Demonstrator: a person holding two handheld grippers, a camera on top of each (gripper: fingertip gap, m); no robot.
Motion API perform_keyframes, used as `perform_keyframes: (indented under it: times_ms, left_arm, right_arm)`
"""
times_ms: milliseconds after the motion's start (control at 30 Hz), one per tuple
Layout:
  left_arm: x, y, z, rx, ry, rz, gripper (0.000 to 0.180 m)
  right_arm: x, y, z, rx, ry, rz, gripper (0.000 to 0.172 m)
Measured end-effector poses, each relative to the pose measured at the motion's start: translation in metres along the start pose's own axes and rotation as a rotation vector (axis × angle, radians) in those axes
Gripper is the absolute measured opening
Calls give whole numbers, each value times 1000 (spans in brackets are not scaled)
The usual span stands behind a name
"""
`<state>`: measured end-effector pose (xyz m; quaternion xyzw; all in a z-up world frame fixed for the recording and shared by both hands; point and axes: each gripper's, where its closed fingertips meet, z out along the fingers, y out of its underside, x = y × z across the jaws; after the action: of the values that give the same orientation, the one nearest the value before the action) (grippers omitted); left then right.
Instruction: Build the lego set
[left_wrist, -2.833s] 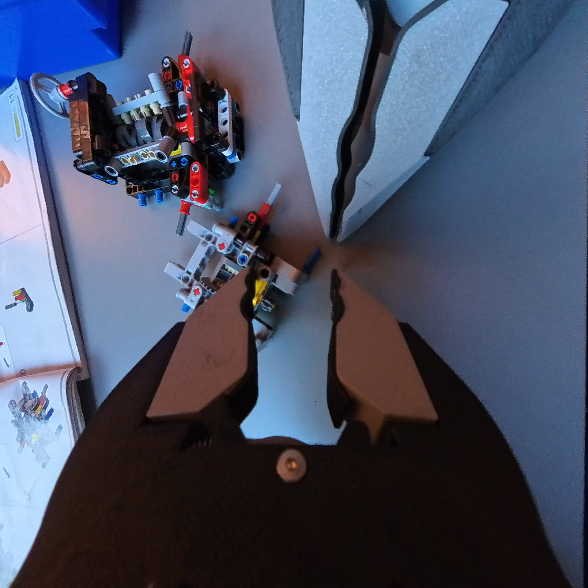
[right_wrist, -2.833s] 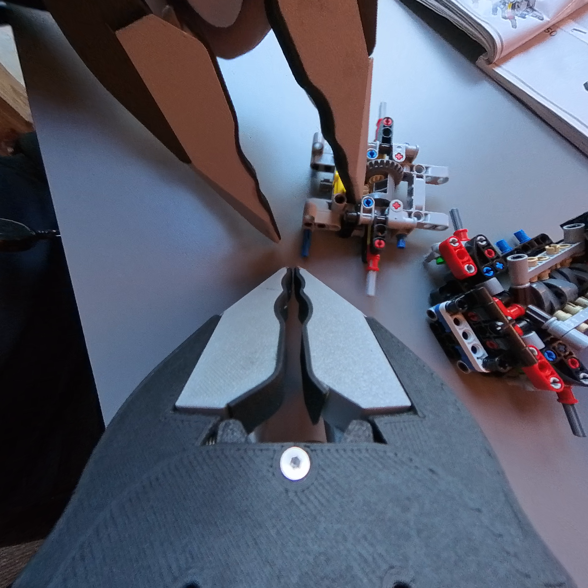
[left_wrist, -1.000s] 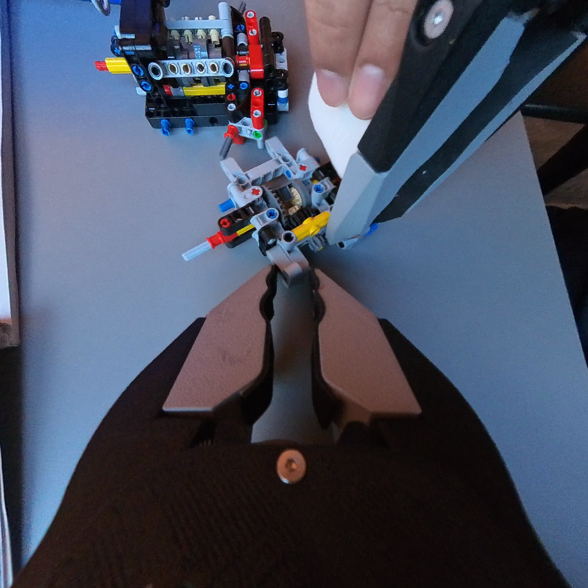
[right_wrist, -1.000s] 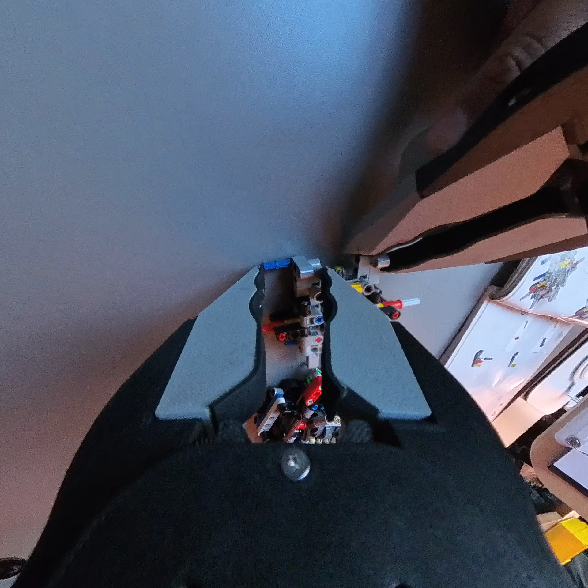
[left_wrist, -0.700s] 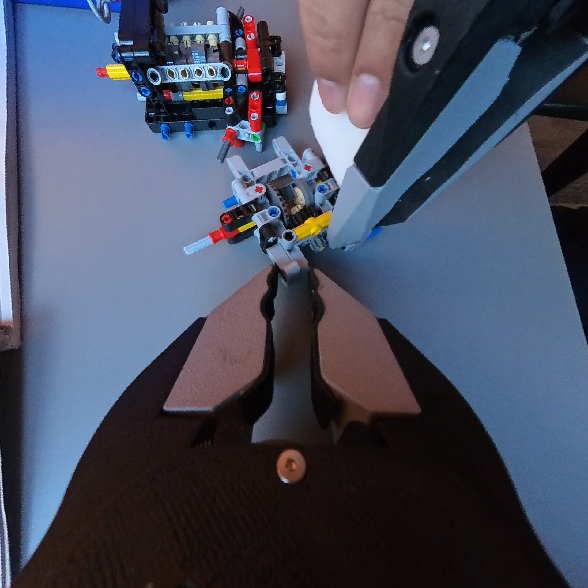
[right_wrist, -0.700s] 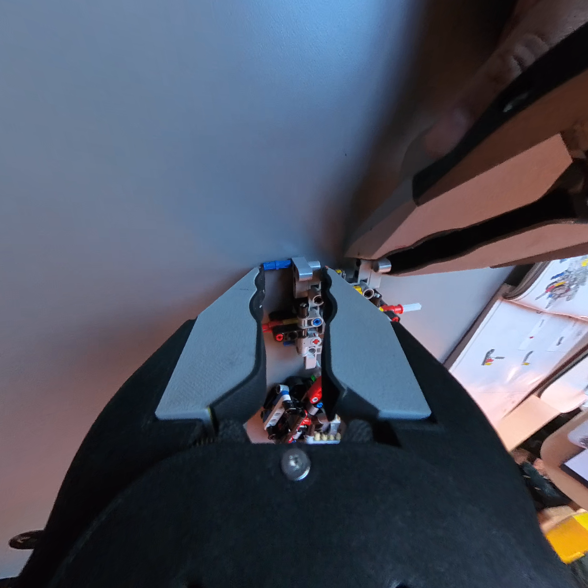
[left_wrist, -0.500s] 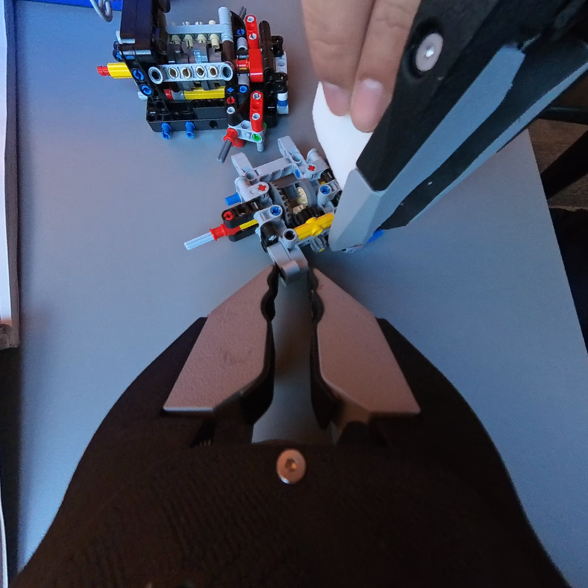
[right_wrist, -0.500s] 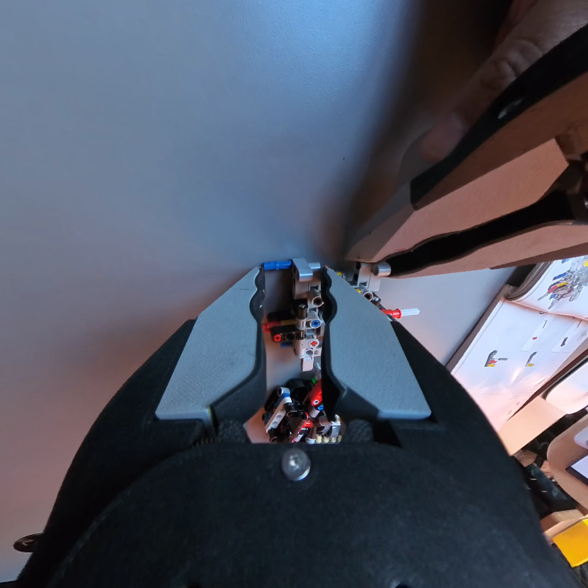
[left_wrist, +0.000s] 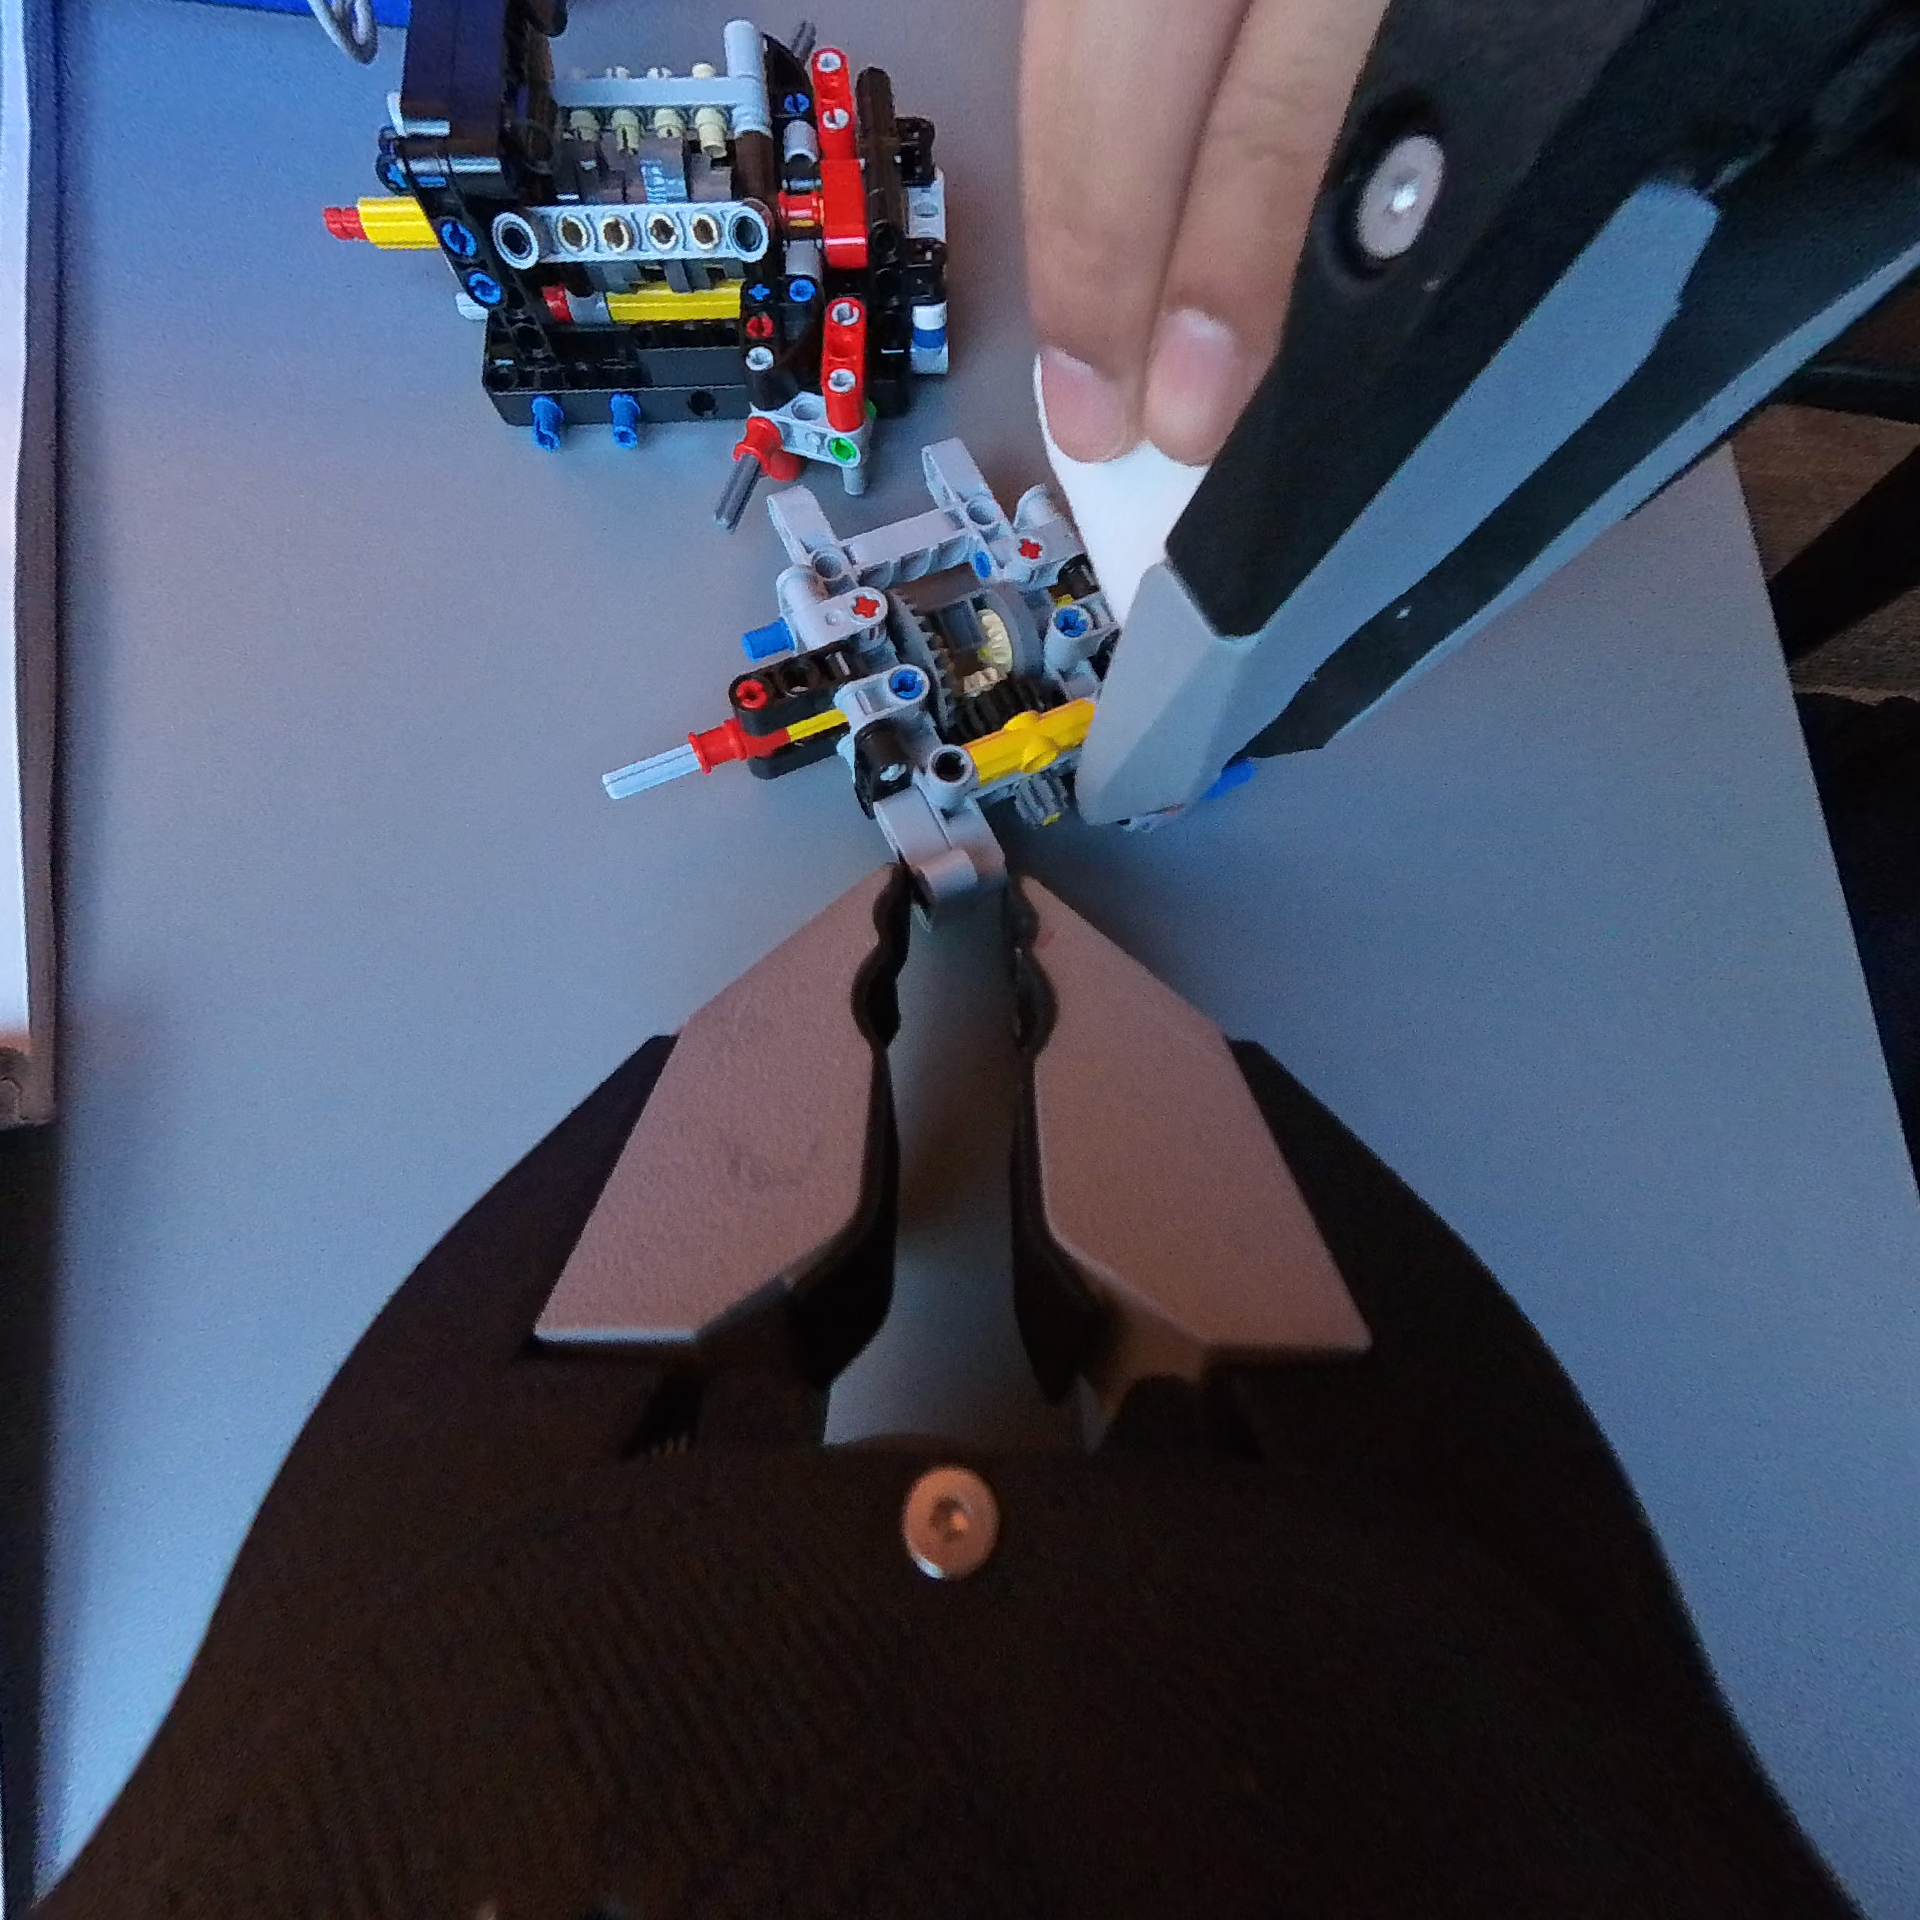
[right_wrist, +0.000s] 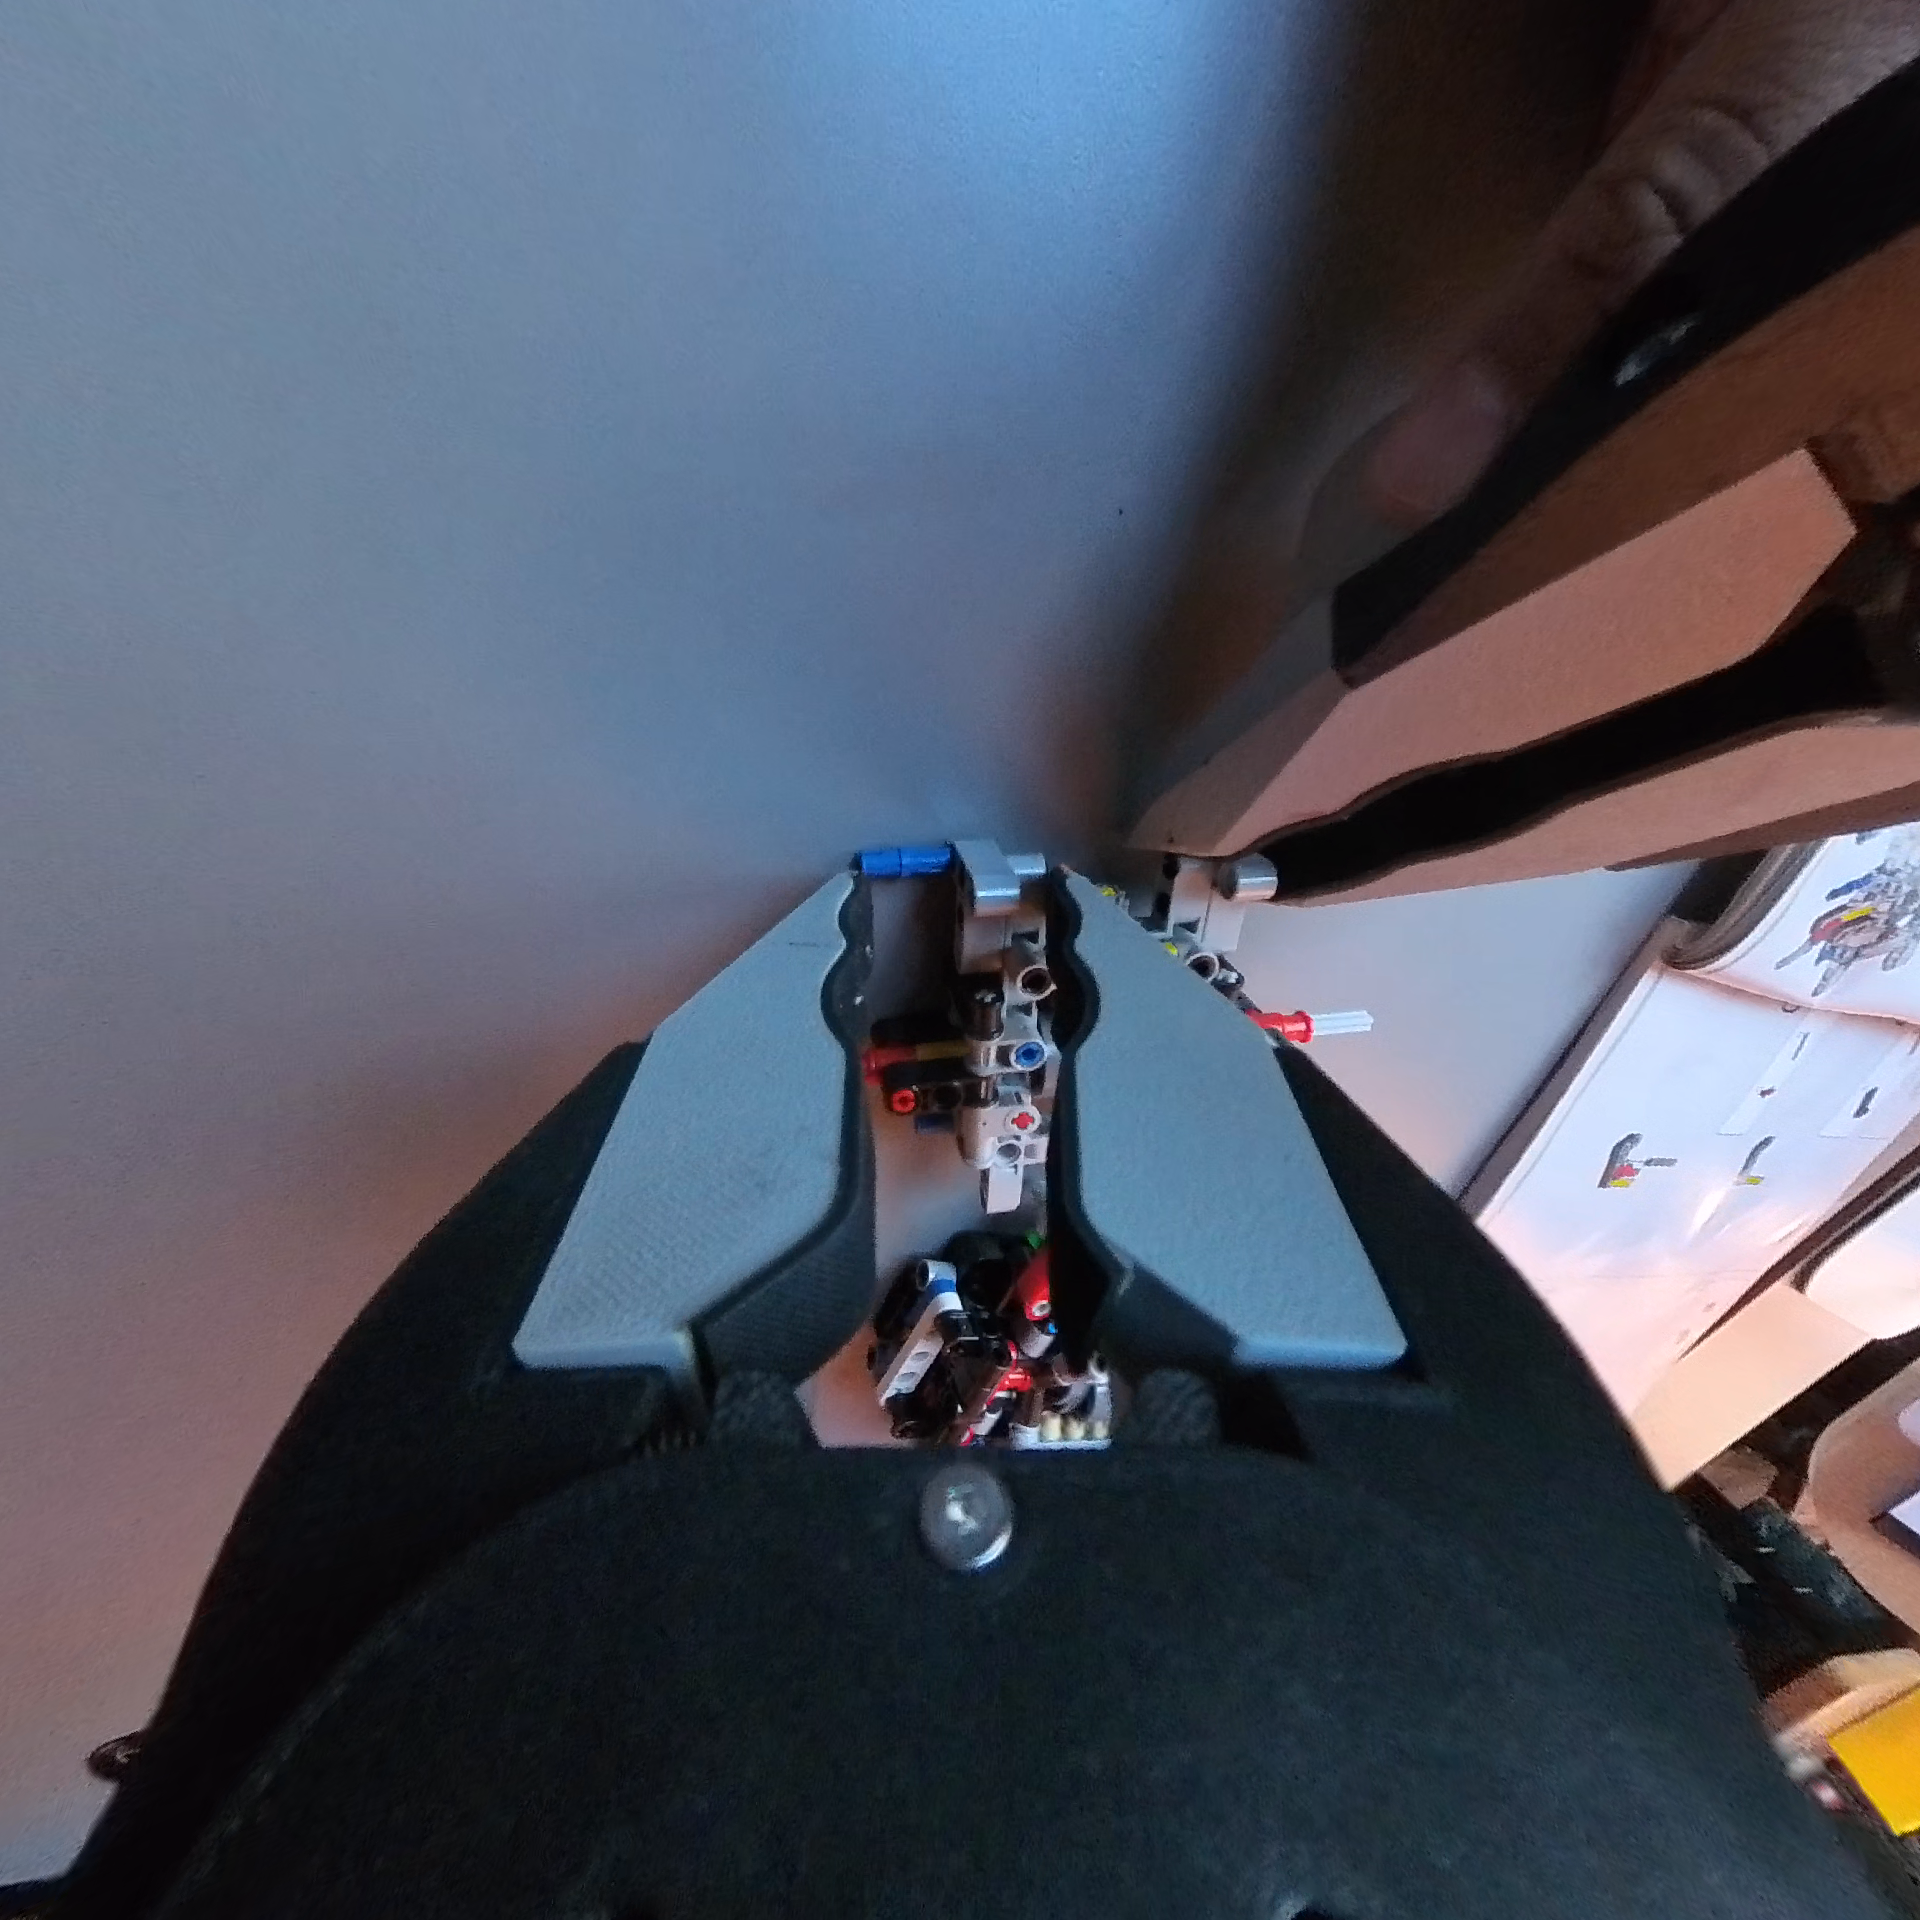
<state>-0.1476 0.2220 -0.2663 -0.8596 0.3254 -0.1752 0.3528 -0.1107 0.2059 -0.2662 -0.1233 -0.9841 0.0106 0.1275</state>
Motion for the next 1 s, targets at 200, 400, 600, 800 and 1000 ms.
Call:
perform_keyframes:
  times_ms: [200,400,600,800,1000]
  left_arm:
    - [2,-1,1,2,3,-1,15]
    - [2,-1,1,3,6,-4,15]
    - [2,-1,1,3,7,-8,15]
    - [2,-1,1,4,11,-23,15]
    - [3,-1,1,2,0,-22,15]
  right_arm:
    - [-1,2,-1,-24,10,-22,30]
    - [-3,-1,-4,18,-29,17,34]
    - [-4,-2,0,17,-39,28,33]
    - [-3,-3,1,18,-51,46,32]
    - [-4,-3,1,18,-67,50,31]
